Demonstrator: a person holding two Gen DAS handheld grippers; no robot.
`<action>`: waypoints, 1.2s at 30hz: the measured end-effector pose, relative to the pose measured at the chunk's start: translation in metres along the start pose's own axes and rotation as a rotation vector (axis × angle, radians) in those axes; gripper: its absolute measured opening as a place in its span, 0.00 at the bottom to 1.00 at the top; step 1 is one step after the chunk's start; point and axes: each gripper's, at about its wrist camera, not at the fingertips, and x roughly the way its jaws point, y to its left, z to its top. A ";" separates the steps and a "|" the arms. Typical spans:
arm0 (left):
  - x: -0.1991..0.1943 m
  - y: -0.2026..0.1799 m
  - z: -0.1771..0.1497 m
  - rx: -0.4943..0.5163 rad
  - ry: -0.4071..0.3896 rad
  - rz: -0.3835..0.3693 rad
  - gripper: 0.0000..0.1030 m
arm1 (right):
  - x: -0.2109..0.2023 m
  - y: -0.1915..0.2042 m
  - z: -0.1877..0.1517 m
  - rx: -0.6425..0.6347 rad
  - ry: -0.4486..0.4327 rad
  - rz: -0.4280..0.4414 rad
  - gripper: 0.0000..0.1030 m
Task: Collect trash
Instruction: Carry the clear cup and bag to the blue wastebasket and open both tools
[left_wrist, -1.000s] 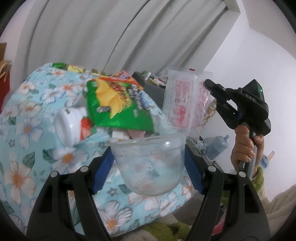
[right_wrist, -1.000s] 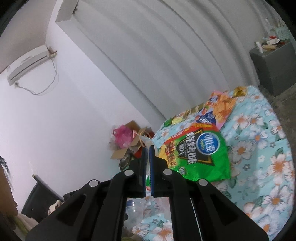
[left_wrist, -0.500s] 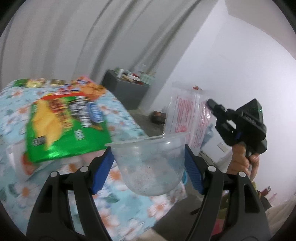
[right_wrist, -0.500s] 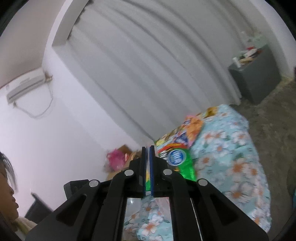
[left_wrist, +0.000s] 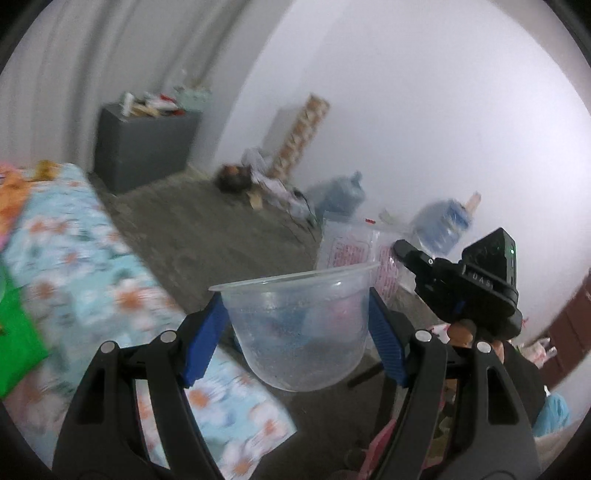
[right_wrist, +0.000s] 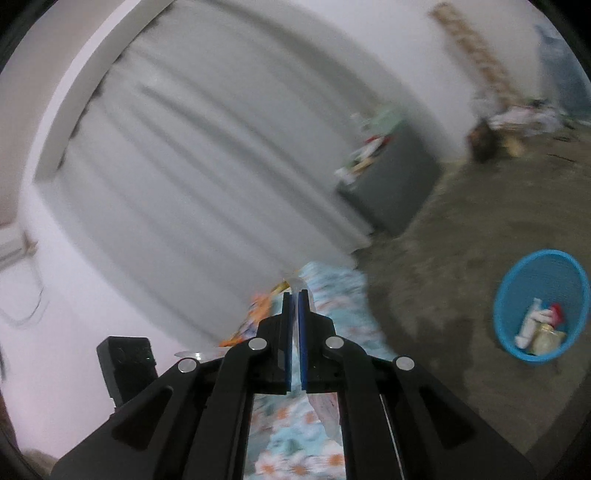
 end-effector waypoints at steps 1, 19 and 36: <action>0.022 -0.005 0.004 -0.003 0.037 -0.007 0.67 | -0.006 -0.018 0.002 0.040 -0.021 -0.024 0.03; 0.321 -0.026 0.021 0.045 0.375 0.100 0.68 | 0.023 -0.234 0.021 0.365 -0.177 -0.392 0.05; 0.325 -0.016 0.018 -0.029 0.371 0.152 0.82 | 0.011 -0.274 -0.027 0.440 -0.112 -0.611 0.53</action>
